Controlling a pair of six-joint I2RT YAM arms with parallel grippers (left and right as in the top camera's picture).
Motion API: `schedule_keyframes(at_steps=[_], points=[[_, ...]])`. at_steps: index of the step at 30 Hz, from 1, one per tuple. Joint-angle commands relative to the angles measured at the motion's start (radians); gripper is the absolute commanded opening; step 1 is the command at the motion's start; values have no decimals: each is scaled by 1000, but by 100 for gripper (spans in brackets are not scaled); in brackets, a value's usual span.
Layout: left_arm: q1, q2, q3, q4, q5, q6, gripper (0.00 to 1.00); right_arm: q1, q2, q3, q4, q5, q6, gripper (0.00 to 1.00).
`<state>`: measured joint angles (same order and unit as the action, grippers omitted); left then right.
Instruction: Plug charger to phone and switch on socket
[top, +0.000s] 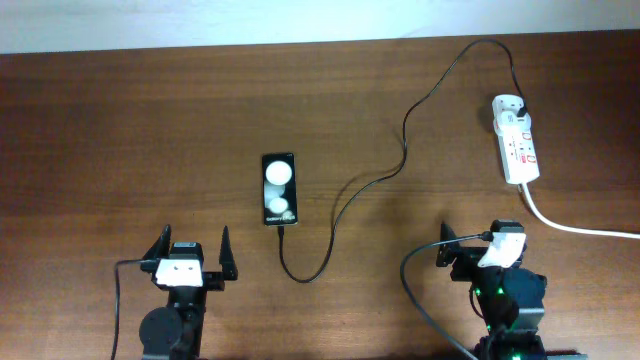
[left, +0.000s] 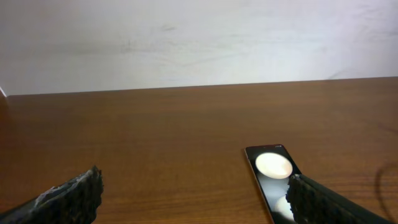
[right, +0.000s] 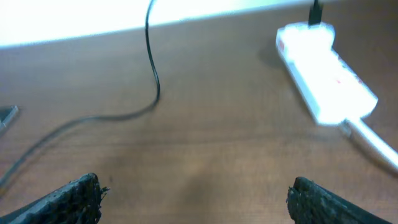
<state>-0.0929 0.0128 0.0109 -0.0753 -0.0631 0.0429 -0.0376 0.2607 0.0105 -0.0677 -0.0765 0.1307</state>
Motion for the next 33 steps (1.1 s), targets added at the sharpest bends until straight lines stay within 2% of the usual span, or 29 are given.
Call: schedule_keyframes(at_steps=[1,4,6,13,33], points=[[-3,-8,-2,-5,3,15,99,55,-90,-5,-8,7,-35,99],[-3,-8,-2,-5,3,15,99,125,-132,-5,-8,10,-159,99],[-3,-8,-2,-5,3,15,99,147,-149,-5,-9,10,-179,99],[-3,-8,-2,-5,3,15,99,149,-258,-5,-10,8,-175,99],[-3,-8,-2,-5,3,15,99,149,-257,-5,-7,9,-175,99]])
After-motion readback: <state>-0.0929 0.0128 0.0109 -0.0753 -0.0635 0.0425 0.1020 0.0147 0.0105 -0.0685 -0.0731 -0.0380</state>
